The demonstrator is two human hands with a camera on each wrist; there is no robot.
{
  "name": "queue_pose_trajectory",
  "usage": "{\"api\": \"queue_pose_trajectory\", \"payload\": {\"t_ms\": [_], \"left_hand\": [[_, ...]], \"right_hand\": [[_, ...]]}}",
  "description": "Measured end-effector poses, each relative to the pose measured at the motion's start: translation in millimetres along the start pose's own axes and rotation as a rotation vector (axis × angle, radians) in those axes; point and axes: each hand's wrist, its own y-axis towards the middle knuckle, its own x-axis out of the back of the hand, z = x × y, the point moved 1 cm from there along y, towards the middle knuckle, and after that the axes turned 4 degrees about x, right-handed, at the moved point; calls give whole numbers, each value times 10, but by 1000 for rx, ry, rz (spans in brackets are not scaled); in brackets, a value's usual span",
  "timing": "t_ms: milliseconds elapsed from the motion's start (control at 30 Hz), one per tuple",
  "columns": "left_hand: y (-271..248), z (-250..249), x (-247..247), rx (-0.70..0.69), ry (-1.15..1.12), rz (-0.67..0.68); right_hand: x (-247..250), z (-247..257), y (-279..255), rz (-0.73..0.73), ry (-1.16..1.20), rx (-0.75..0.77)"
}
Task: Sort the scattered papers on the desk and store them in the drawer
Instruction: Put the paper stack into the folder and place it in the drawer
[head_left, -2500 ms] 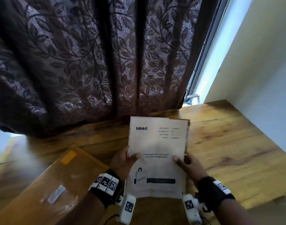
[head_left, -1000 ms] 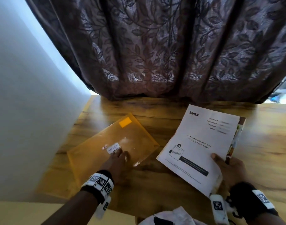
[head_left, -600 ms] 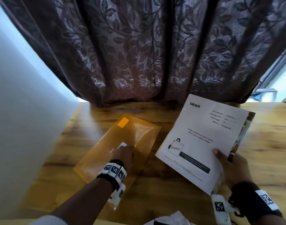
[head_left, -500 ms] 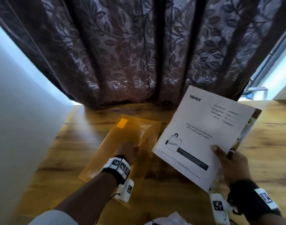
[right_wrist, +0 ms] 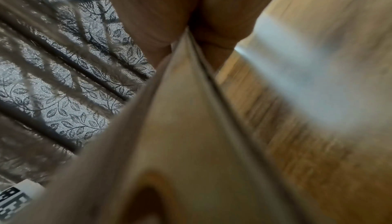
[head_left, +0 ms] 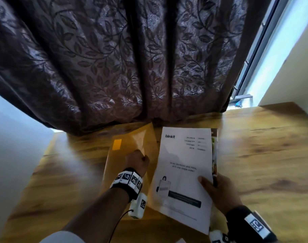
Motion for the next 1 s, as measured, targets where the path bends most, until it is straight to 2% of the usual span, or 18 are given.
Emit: {"api": "queue_pose_trajectory", "payload": {"t_ms": [267, 500, 667, 767, 900, 1000], "left_hand": [[-115, -126, -63, -82, -37, 15], [-254, -239, -119, -255, -6, 10], [-383, -379, -173, -309, -52, 23], [-407, -449, -163, -330, -36, -12], [-361, -374, -101, -312, -26, -28], [-353, -290, -102, -311, -12, -5]], "right_hand": [[-8, 39, -15, 153, 8, -18], [-165, 189, 74, 296, -27, -31], [-534, 193, 320, 254, -28, -88], [-732, 296, 393, 250, -16, -91], [-695, 311, 353, 220, 93, -117], [-617, 251, 335, 204, 25, -129]]}}
